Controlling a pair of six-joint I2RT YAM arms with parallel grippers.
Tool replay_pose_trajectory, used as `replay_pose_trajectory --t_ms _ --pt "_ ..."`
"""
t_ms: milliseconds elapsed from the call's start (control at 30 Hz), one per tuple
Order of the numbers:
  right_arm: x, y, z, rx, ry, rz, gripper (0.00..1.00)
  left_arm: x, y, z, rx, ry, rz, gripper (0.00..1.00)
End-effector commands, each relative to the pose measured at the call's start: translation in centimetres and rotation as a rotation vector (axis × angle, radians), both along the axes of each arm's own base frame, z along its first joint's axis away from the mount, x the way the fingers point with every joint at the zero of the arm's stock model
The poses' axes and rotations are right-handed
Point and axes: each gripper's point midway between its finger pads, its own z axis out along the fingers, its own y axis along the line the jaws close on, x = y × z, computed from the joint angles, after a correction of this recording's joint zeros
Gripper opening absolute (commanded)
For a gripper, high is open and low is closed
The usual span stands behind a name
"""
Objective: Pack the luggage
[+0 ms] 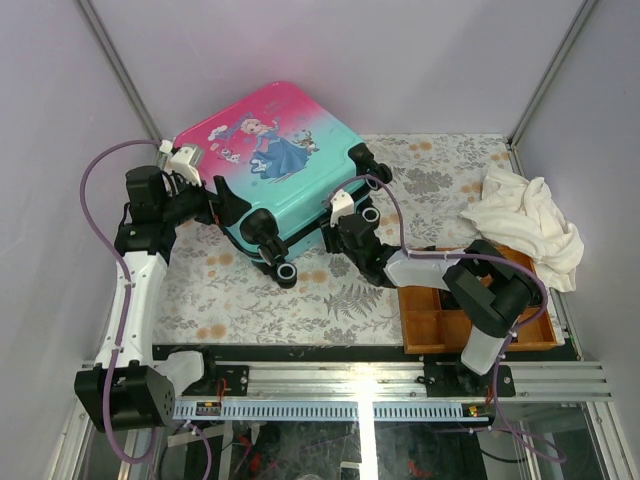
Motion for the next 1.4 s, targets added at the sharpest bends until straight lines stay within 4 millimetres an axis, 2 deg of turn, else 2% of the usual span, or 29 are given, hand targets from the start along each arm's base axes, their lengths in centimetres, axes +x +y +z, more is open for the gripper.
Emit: replay_pose_trajectory --t_ms 0,200,400,600,633,700,733,833,967,1100,1200,1267,1300,1367 --pt "3.3 -0.2 4.7 0.060 -0.163 -0.147 0.43 0.5 0.1 0.8 -0.015 -0.041 -0.005 0.98" --pt "3.3 -0.7 5.7 0.054 -0.212 -0.147 0.28 0.6 0.1 0.5 -0.008 -0.039 -0.012 0.98" --pt "1.8 -0.5 6.5 0.070 -0.228 -0.015 0.01 0.4 -0.1 0.7 0.024 -0.042 -0.061 0.96" --pt "2.1 -1.5 5.0 0.117 -0.124 0.064 0.00 -0.8 -0.7 0.9 0.144 -0.092 -0.183 0.92" --pt "2.2 -1.8 5.8 0.141 -0.128 0.075 0.00 -0.9 -0.6 0.8 0.173 -0.097 -0.195 0.92" --pt "2.2 -2.0 6.1 0.161 -0.121 0.105 0.00 -1.3 -0.4 0.7 0.236 -0.113 -0.226 0.91" --pt "2.2 -1.9 6.0 0.158 -0.112 0.120 0.02 -1.4 -0.3 0.5 0.265 -0.115 -0.240 0.91" --pt "1.7 -1.7 5.8 0.151 -0.109 0.154 0.23 -1.5 0.0 0.4 0.317 -0.114 -0.250 0.91" --pt "0.6 -1.6 4.8 0.190 -0.077 0.168 0.47 -1.6 -0.3 0.5 0.312 -0.116 -0.258 0.91" --pt "0.5 -1.4 3.8 0.170 -0.062 0.118 0.66 -1.7 -0.9 0.4 0.283 -0.110 -0.256 0.91" --pt "0.5 -0.9 4.2 0.162 -0.094 0.079 0.70 -1.8 -1.3 0.4 0.269 -0.111 -0.254 0.91" --pt "0.8 -0.8 5.0 0.161 -0.128 0.036 0.70 -1.8 -1.6 0.3 0.263 -0.110 -0.254 0.91" --pt "1.0 -0.6 4.4 0.150 -0.127 0.018 0.69 -1.8 -1.7 0.3 0.258 -0.108 -0.253 0.91" --pt "1.3 -0.2 4.6 0.139 -0.148 -0.008 0.66 -1.8 -2.1 0.2 0.248 -0.107 -0.255 0.91"
